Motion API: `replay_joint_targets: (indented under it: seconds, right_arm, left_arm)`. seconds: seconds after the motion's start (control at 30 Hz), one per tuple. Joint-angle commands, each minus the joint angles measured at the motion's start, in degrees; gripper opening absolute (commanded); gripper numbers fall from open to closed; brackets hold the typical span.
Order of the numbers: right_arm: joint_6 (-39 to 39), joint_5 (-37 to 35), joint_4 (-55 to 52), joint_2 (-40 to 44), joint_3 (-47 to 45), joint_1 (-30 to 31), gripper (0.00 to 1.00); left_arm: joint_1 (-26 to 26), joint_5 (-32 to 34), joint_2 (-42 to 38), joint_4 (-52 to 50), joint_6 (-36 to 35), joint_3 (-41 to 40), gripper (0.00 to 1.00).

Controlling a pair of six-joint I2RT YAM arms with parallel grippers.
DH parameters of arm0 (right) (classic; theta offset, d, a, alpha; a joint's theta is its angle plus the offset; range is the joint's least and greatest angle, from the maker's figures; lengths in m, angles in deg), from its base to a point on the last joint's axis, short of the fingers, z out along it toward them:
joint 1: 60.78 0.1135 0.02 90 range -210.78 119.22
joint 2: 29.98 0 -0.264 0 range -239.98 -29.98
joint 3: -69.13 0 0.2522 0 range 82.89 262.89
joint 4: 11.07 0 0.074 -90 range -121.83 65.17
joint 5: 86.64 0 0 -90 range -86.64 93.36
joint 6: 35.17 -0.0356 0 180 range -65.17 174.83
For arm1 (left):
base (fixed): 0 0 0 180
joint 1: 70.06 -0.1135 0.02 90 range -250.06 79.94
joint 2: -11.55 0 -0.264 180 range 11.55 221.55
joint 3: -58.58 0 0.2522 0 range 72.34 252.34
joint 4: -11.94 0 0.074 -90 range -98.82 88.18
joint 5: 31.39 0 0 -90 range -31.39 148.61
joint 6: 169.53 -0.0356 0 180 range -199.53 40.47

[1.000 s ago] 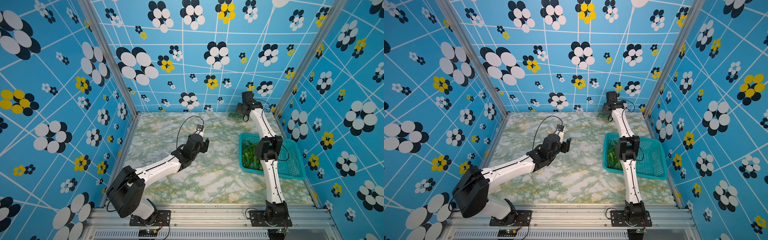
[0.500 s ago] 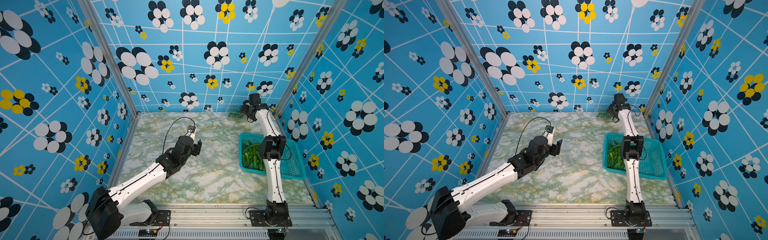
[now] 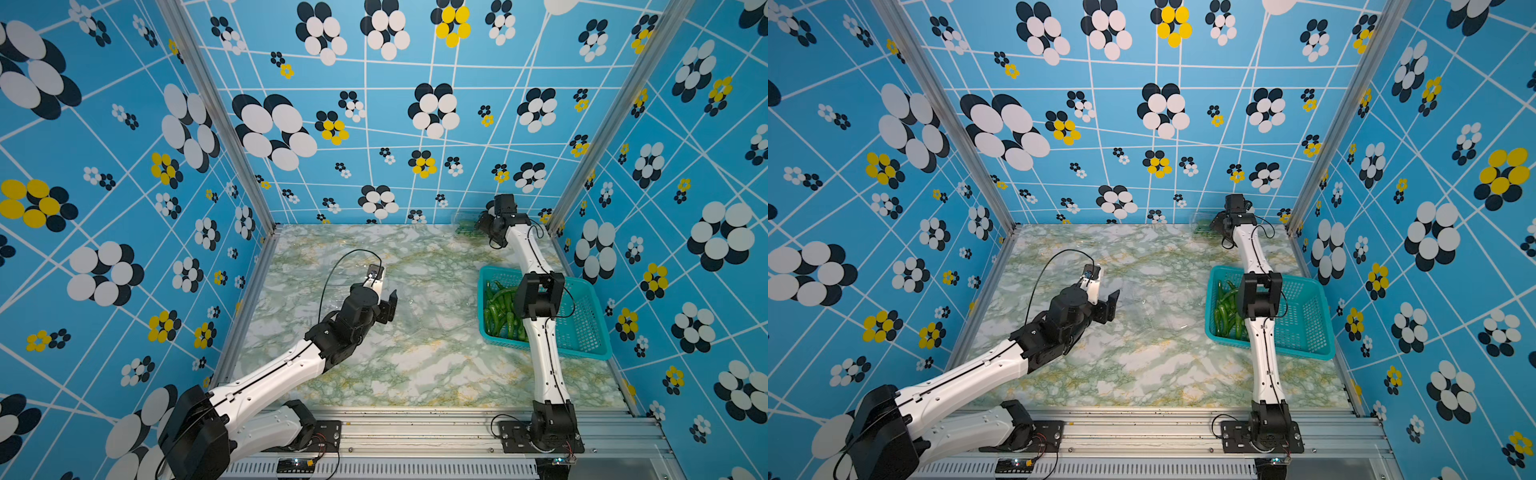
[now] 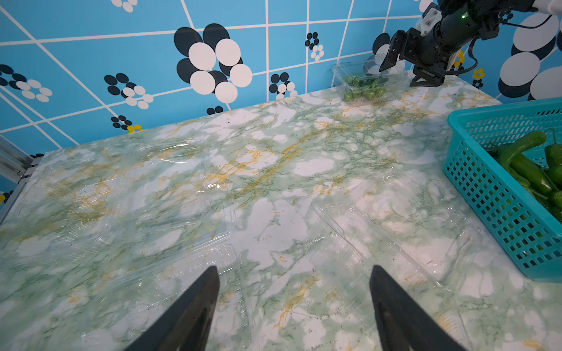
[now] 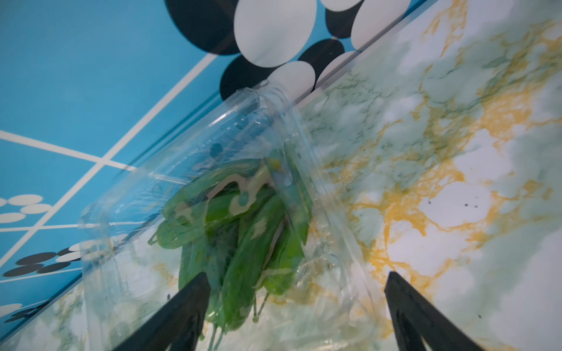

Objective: Take small green peppers out of containers
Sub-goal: Move the packing box to the center of the board.

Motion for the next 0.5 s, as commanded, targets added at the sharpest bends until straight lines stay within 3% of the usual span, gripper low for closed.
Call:
replay_joint_targets:
  seconds: [0.0, 0.2, 0.47]
  right_arm:
    - [-0.2, 2.6, 2.1, -3.2, 2.7, -0.2, 0.92]
    - [2.0, 10.8, 5.3, -4.4, 3.2, 1.1, 0.87]
    - [9.0, 16.0, -1.2, -1.7, -0.3, 4.2, 0.74]
  left_arm:
    - [0.1, -0.6, -0.6, 1.5, 0.5, -0.1, 0.8]
    - [0.1, -1.2, 0.0, 1.8, 0.8, 0.0, 0.8]
    - [0.2, -1.1, 0.3, 2.1, 1.1, 0.0, 0.8]
